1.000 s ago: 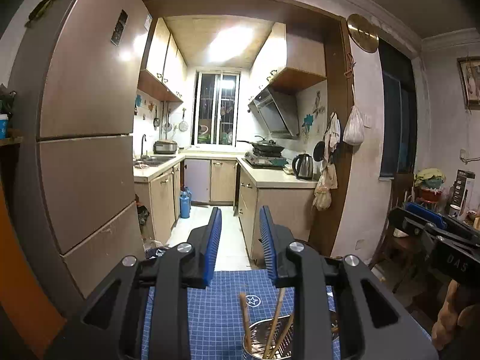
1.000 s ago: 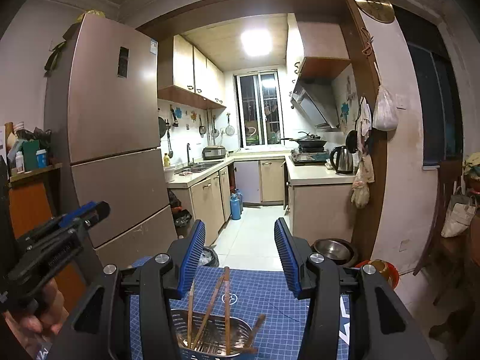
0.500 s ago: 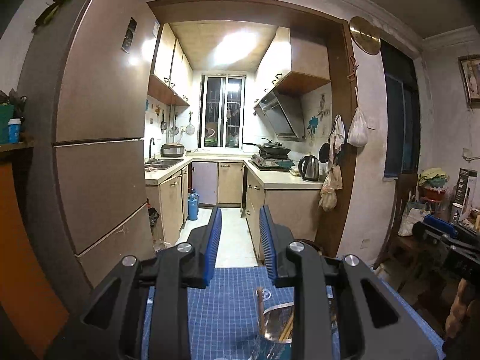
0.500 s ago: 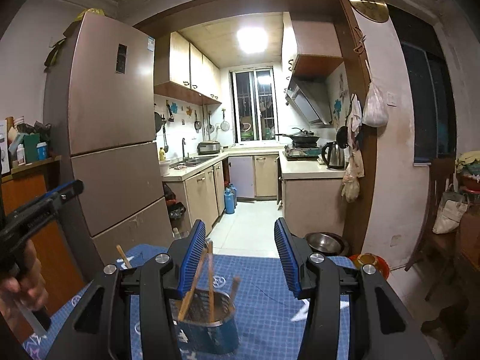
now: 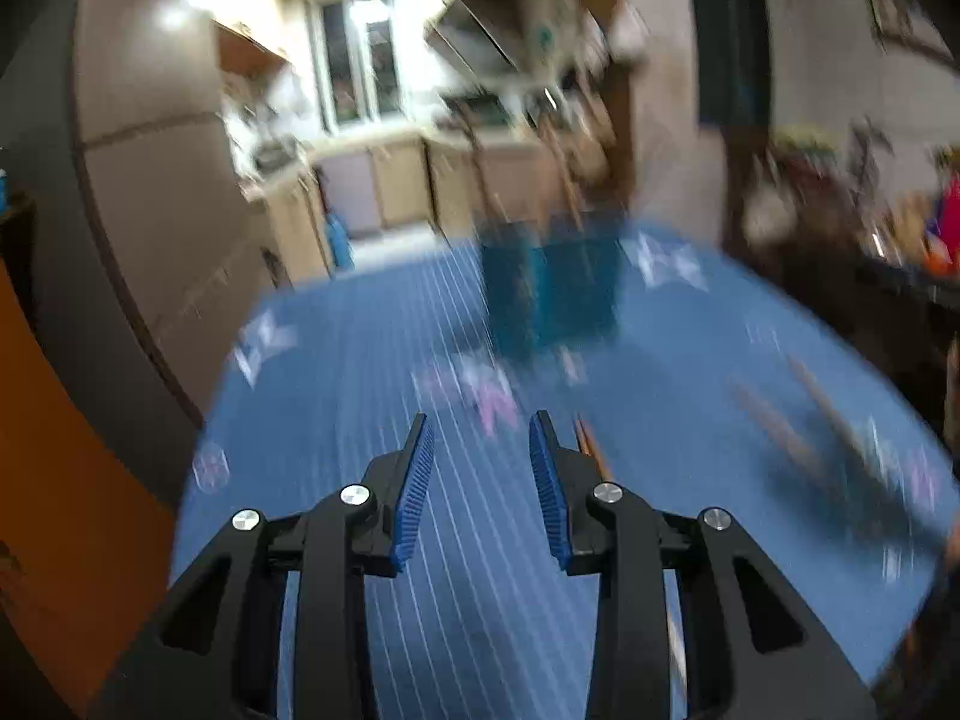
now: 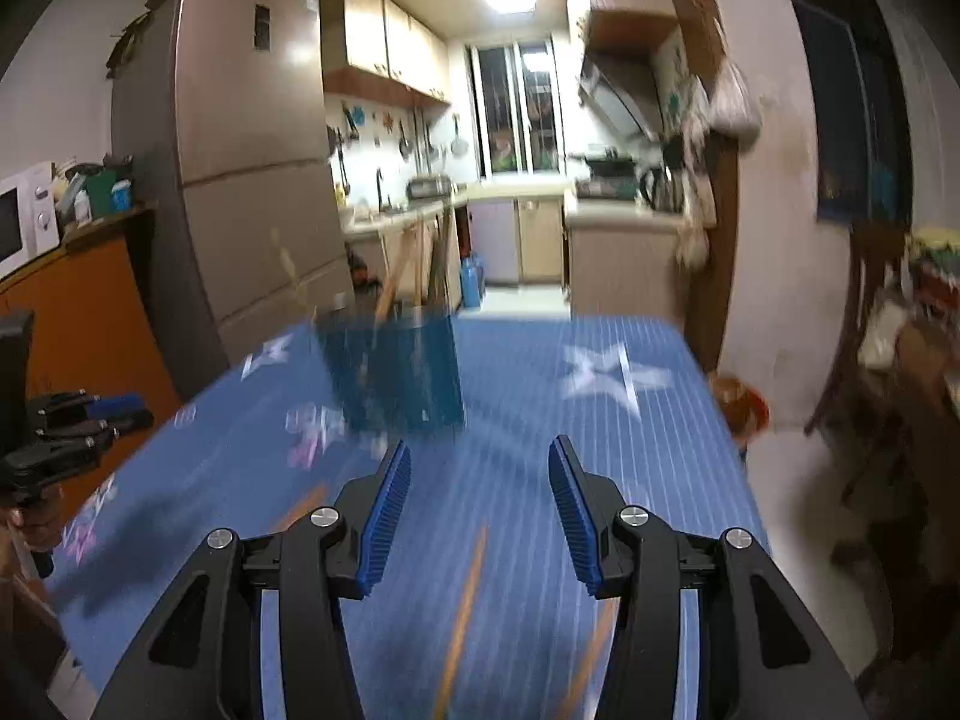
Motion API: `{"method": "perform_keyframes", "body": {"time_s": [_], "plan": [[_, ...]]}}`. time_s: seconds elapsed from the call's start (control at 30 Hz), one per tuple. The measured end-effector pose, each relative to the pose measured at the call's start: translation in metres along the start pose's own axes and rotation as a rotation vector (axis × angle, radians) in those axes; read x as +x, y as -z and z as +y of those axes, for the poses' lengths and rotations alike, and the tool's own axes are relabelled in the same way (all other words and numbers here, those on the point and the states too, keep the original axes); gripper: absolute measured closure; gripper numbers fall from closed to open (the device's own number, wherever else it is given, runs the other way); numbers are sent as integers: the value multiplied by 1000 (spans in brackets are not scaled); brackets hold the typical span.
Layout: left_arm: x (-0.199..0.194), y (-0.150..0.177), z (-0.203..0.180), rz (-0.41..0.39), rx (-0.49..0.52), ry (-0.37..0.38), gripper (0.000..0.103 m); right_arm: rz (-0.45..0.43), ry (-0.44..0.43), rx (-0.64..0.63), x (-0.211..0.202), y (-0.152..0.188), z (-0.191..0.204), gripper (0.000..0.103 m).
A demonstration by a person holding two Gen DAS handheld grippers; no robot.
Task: Organize utensils
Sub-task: 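Withdraw both open tools from the holder back over the cloth, then close the left tool on a wooden chopstick while the right tool closes on another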
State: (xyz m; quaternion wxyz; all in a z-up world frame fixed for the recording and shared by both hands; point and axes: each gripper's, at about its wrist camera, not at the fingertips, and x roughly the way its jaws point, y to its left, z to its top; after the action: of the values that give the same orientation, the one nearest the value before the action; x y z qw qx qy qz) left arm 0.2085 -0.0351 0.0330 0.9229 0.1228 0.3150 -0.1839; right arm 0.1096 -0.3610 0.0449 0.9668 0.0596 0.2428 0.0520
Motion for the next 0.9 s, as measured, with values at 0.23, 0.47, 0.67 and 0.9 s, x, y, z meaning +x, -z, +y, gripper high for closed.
{"method": "perform_keyframes", "body": {"time_s": [0.23,0.47,0.67,0.9], "plan": [[-12,102,-22,176,-3,144,70,74,93,-33,-58,102,2,54],[-16,140,-42,197,-53,171,68,101,45,-22,-76,162,40,63],[-11,138,-52,186,-34,147,65,129,59,-47,-54,173,59,63],[6,122,-56,202,-20,107,65,157,86,-50,-34,175,65,63]]}}
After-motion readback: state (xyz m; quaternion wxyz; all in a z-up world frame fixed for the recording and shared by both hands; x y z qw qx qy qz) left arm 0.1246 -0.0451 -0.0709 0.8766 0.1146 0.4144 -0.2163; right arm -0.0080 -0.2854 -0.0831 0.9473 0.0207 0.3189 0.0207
